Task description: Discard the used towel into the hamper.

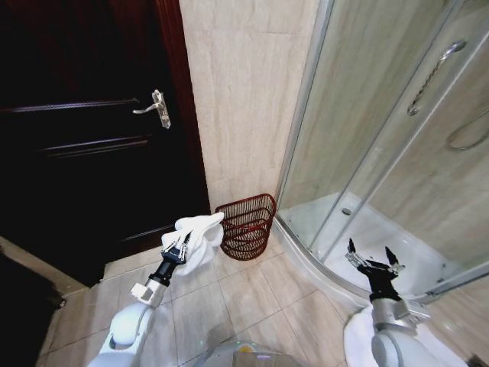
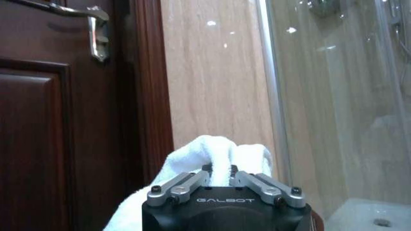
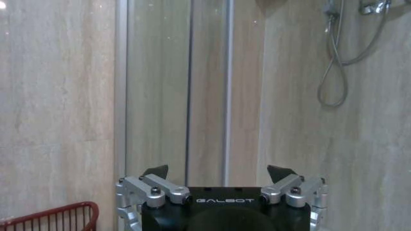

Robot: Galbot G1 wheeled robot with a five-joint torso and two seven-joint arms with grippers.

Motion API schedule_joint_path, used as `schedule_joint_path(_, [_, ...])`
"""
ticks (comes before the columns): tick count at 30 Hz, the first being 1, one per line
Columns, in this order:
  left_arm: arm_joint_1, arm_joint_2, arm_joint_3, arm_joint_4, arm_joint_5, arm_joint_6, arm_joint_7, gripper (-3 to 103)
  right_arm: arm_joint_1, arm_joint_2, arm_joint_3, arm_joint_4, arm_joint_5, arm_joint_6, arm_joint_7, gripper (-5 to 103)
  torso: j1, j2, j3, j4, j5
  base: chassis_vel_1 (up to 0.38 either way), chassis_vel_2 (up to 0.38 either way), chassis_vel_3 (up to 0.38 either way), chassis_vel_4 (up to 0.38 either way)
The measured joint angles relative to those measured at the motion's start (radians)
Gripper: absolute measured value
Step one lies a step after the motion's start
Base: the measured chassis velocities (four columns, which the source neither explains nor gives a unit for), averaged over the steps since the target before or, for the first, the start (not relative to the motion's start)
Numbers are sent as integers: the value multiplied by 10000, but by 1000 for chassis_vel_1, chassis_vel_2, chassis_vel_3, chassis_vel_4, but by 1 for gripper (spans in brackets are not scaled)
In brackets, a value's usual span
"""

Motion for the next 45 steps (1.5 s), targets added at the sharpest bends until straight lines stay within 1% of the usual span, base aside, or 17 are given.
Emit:
schedule_joint_path(5, [-212, 45, 119, 220, -36, -61, 31, 4, 14, 49, -40, 63, -150, -41, 0, 100, 3, 4, 3, 1, 0, -61, -45, -34, -42])
schedule_joint_path(13, [-1185, 253, 684, 907, -164, -208, 564, 4, 103, 190, -145, -1, -638, -185, 46, 100, 5, 11, 5, -7, 1, -64, -59, -60, -55])
schedule_joint_path(17, [-1516, 411, 1124, 888, -243, 23, 674, 4, 222, 305, -286, -69, -911, -229, 73, 100, 6, 12, 7, -1, -1, 0, 0, 0, 0])
schedule_joint_path(18, [-1657, 471, 1259, 832, -249, 155, 707, 4, 264, 354, -326, -113, -1003, -235, 74, 100, 6, 13, 8, 12, 2, 0, 0, 0, 0])
schedule_joint_path(20, [-1872, 547, 1489, 851, -279, 306, 706, 4, 242, 437, -315, -137, -1097, -231, 74, 100, 6, 14, 8, 10, 4, 0, 0, 0, 0])
schedule_joint_path(22, [-2884, 669, 2313, 1374, -392, 654, 634, 4, 91, 611, -179, -147, -1250, -169, 82, 100, 7, 13, 9, 0, -1, 0, 0, 0, 0])
schedule_joint_path(23, [-2884, 669, 2313, 1374, -392, 654, 634, 4, 91, 611, -179, -147, -1250, -169, 82, 100, 7, 13, 9, 0, -1, 0, 0, 0, 0])
schedule_joint_path(25, [-4065, 689, 3095, 2110, -433, 927, 501, 4, 35, 697, -39, -94, -1283, -151, 113, 100, 8, 14, 10, -4, 2, 0, 0, 0, 0])
schedule_joint_path(26, [-4065, 689, 3095, 2110, -433, 927, 501, 4, 35, 697, -39, -94, -1283, -151, 113, 100, 8, 14, 10, -4, 2, 0, 0, 0, 0])
schedule_joint_path(28, [-5671, 690, 4173, 3097, -472, 1083, 212, 4, 82, 794, 86, 23, -1285, -149, 177, 100, 9, 14, 10, -6, 2, 0, 0, 0, 0])
schedule_joint_path(29, [-5671, 690, 4173, 3097, -472, 1083, 212, 4, 82, 794, 86, 23, -1285, -149, 177, 100, 9, 14, 10, -6, 2, 0, 0, 0, 0])
schedule_joint_path(33, [-7471, 481, 5732, 4897, -372, 922, -585, 4, 225, 1011, 153, 317, -1284, -156, 219, 100, 11, 15, 12, -2, 1, 0, 0, 0, 0])
schedule_joint_path(34, [-7471, 481, 5732, 4897, -372, 922, -585, 4, 225, 1011, 153, 317, -1284, -156, 219, 100, 11, 15, 12, -2, 1, 0, 0, 0, 0])
schedule_joint_path(37, [-8410, 302, 6171, 6057, -302, 688, -1075, 4, 189, 1011, 153, 480, -1292, -75, 192, 100, 11, 15, 12, 0, 1, 0, 0, 0, 0])
schedule_joint_path(38, [-8410, 302, 6171, 6057, -302, 688, -1075, 4, 189, 1011, 153, 480, -1292, -75, 192, 100, 11, 15, 12, 0, 1, 0, 0, 0, 0])
schedule_joint_path(42, [-9351, 193, 6388, 7163, 78, 112, -1772, 4, 69, 1033, 243, 511, -1281, 232, 145, 100, 11, 17, 12, 0, 2, 0, 0, 0, 0])
schedule_joint_path(45, [-9762, 162, 6407, 7524, 130, -2, -2072, 4, 0, 1033, 313, 491, -1256, 409, 122, 100, 10, 18, 12, 1, 1, 0, 0, 0, 0])
